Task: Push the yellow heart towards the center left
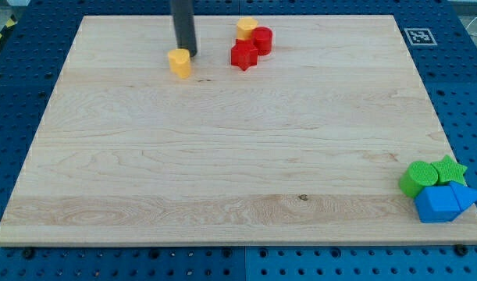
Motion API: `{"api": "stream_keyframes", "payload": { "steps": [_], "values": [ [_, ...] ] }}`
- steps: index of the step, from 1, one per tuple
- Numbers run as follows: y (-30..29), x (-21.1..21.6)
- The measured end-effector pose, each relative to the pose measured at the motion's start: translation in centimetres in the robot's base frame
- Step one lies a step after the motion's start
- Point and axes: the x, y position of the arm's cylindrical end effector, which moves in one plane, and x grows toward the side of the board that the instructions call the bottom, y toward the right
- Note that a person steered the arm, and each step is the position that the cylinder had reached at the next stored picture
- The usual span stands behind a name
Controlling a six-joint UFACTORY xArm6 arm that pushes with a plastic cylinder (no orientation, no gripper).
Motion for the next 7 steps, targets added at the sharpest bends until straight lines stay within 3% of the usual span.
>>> {"api": "stream_keyframes", "payload": {
  "steps": [2,3,5,7],
  "values": [
    [-2.0,-0.3],
    [0.2,-1.3],
    [2.0,5.2],
    [-8.0,6.0]
  ]
}}
